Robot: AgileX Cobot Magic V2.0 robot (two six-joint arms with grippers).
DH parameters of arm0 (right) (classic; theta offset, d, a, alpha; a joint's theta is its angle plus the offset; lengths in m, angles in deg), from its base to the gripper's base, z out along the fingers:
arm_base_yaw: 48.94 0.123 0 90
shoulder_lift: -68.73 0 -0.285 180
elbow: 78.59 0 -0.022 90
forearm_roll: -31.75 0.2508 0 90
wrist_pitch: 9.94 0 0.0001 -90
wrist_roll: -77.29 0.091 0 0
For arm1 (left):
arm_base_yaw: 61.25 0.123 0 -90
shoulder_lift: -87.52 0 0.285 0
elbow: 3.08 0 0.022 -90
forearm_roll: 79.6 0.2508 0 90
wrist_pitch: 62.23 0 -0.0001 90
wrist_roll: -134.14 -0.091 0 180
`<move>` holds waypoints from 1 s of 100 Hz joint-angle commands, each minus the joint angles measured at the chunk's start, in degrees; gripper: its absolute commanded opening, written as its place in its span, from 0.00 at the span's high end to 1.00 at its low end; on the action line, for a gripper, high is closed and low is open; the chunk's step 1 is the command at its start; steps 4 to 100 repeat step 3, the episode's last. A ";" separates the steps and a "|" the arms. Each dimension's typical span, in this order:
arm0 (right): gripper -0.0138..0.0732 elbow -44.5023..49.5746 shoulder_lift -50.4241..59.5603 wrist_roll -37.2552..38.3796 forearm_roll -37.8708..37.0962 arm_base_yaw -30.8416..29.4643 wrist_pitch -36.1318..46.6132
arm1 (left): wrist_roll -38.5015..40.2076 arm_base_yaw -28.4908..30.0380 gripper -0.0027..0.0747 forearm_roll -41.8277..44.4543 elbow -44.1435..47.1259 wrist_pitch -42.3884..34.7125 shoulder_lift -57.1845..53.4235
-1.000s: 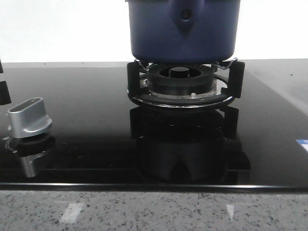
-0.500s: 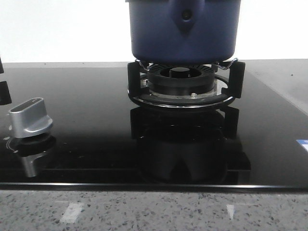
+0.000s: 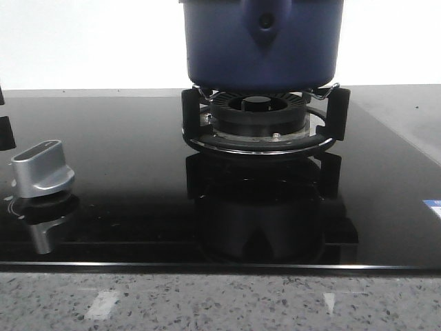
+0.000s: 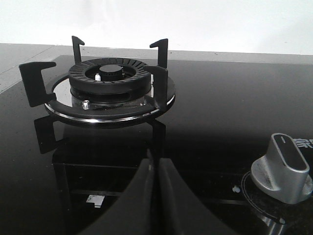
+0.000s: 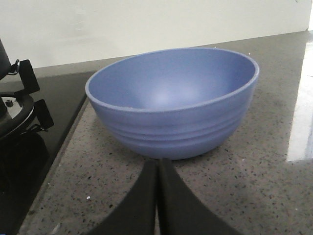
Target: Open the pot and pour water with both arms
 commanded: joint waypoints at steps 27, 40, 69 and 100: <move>0.90 1.44 1.37 0.00 -0.69 -0.09 4.24 | 0.54 0.06 0.99 -0.24 1.99 -4.44 -1.54; 0.90 1.44 1.37 0.00 -0.69 -0.09 4.24 | 0.54 0.06 0.99 -0.24 1.99 -4.44 -1.54; 0.90 1.44 1.37 0.00 -0.69 -0.09 4.24 | 0.54 0.06 0.99 -0.24 1.99 -4.44 -1.54; 0.90 1.44 1.37 0.00 -0.69 -0.09 4.24 | 0.54 0.06 0.99 -0.24 1.99 -4.44 -1.54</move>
